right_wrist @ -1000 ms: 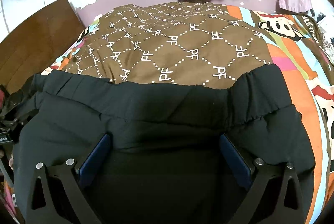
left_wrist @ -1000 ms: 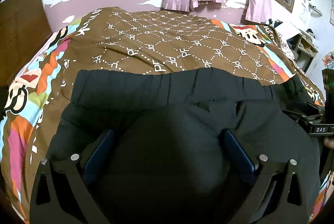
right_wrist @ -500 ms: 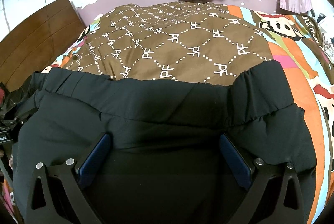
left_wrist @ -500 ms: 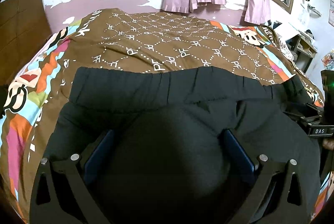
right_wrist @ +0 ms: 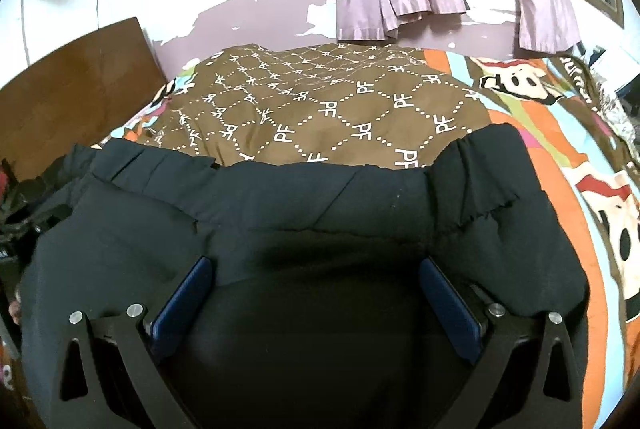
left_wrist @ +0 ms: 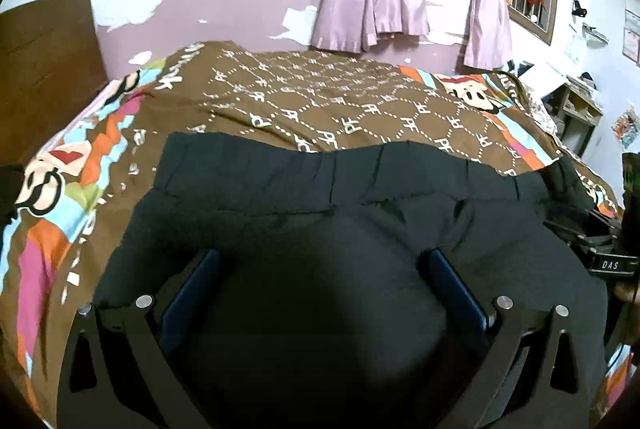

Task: Fold large clothes
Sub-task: 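Close both grippers on the edge of the folded black jacket, then lift the held jacket edge with both grippers and fold it over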

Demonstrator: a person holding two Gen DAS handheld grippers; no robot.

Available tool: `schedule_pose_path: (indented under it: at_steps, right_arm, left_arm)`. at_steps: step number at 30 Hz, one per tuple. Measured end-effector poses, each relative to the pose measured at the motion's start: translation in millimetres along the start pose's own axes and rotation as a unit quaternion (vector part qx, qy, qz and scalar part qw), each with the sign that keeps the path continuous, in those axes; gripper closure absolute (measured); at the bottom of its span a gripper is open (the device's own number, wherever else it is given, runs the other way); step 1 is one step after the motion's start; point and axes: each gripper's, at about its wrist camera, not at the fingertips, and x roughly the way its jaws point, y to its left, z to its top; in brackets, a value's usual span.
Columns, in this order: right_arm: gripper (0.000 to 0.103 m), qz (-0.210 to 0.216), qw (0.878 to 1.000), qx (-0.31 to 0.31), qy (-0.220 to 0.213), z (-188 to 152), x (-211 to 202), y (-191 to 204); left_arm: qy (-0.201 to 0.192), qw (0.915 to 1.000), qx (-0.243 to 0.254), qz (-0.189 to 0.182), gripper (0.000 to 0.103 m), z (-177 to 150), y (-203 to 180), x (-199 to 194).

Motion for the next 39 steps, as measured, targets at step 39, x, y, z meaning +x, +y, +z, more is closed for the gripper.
schedule_pose_path:
  at_steps: [39]
  right_arm:
    - [0.0,0.112,0.971,0.205,0.045,-77.2,-51.4,-137.5]
  left_arm:
    - [0.085,0.9598,-0.217,-0.157,0.001,-68.2,123.4,-29.7]
